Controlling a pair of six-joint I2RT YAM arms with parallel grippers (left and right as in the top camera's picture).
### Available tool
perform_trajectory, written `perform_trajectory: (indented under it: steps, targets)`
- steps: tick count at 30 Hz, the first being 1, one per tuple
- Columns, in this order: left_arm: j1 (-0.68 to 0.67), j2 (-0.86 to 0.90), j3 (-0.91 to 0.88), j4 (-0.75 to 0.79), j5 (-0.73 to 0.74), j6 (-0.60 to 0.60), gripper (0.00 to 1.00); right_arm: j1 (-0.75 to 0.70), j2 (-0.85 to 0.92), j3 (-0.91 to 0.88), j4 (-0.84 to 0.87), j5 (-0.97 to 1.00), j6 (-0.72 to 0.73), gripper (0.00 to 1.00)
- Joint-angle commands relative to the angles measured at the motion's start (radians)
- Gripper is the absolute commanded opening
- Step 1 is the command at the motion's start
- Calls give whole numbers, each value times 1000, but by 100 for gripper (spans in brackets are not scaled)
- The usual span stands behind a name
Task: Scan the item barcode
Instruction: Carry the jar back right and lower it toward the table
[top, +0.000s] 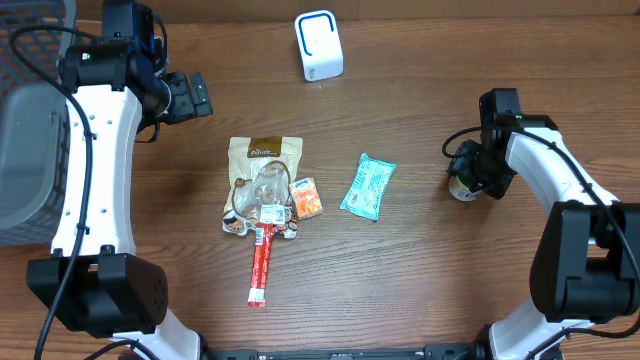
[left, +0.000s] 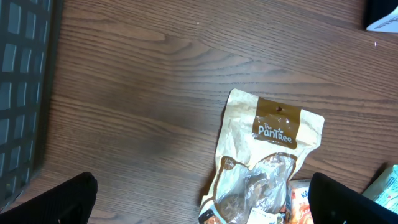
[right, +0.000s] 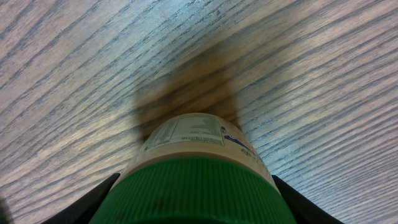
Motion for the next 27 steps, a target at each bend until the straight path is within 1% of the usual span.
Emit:
perform_trajectory:
  steps: [1,3,9,11,12,13,16,20,24,26,27]
  targets:
    - [-4,0,16,0,1,9,100,-3,-15,-3,2,11,-3,30]
    - [-4,0,16,0,1,9,100,-3,-15,-3,-1,11,-3,33]
    - [-4,0,16,1,1,9,100,-3,-15,-3,-11,11,-3,35]
    - [-4,0,16,0,1,9,100,-3,-15,-3,-11,11,-3,40]
    - [-4,0,16,0,1,9,100,-3,-15,-3,-15,11,-3,47]
    - [-4,0,16,0,1,9,100,-3,-15,-3,-13,11,-3,58]
    - [-4,0,16,0,1,9,100,-3,-16,14,-12,11,-33,74]
    - [-4,0,16,0,1,9,100,-3,-20,133,-119,22,-60,83]
    - [-4,0,16,1,1,9,100,-3,-28,237,-206,43,-60,83]
    - [-4,0,16,1,1,9,100,5,-33,296,-251,3,-64,83]
    - [-4,0,16,0,1,9,100,12,-35,322,-269,-40,-90,82]
